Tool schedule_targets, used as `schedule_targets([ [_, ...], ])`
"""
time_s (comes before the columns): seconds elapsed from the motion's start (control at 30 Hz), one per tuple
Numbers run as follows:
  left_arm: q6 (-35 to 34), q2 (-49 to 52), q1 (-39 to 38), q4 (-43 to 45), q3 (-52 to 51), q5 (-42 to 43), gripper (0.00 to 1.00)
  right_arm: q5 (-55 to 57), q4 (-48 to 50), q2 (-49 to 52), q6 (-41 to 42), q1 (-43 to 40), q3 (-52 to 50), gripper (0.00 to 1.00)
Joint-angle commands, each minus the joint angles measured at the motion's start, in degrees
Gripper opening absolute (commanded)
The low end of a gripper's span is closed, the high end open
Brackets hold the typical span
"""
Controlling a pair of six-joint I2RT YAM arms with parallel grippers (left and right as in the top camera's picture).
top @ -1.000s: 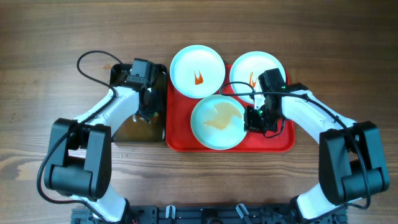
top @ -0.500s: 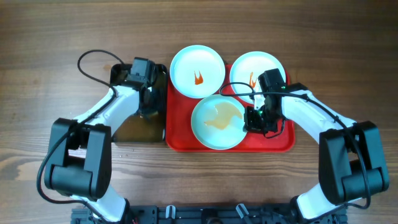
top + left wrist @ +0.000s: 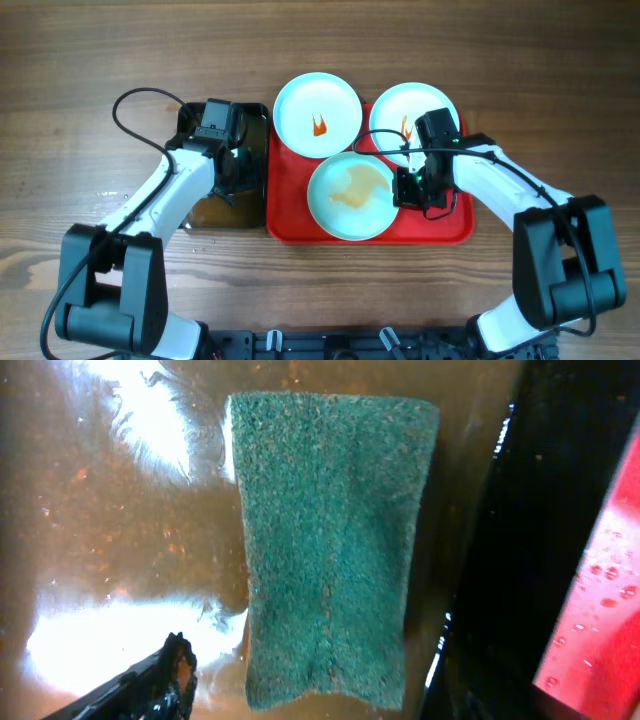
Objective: Clean dirty plates on tray and stack at the side
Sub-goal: 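Lift the cleaned plate with right gripper and place it right of tray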
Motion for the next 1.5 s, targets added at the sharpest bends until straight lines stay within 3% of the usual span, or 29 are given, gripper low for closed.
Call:
schedule_targets([
  [0.0,-0.09,-1.07,0.17,-0.07,-0.35,1.88,1.00,3.39,-1.64,-7.04,-0.85,0.28,-0.42,0.04],
  [0.2,-0.11,-1.07,0.17,0.70,-0.35,1.90,1.00,20.35,-1.60,-20.44,-0.81,0.28,-0.39,0.04],
  [0.53,-0.11,-1.07,0.17,1.75,-0.35,1.90,1.00,38.73,-2.01,-21.24,-3.39,0.92,4.90,0.04],
  [0.77,-0.11,-1.07,0.17,2.62,-0.35,2.32,1.00,60.35,-0.72,-21.24,-6.73,15.80,4.92,0.04],
  [1.0,-0.11,-1.07,0.17,2.62,-0.35,2.32,1.00,78.77,16.74,-21.24,-28.37,28.33,4.92,0.04],
  [1.13,-0.11,-1.07,0.17,2.60,-0.35,2.32,1.00,80.81,19.41,-21.24,-30.12,28.41,4.92,0.04],
  [1.2,-0.11,-1.07,0.17,2.62,-0.35,2.32,1.00,80.78,19.43,-21.24,-28.44,28.33,4.92,0.04],
  [1.3,-0.11,-1.07,0.17,2.60,-0.35,2.32,1.00,75.82,16.41,-21.24,-16.90,26.40,4.92,0.04],
  [1.47,-0.11,-1.07,0.17,2.60,-0.35,2.32,1.00,55.43,7.96,-21.24,4.50,11.43,4.90,0.04],
])
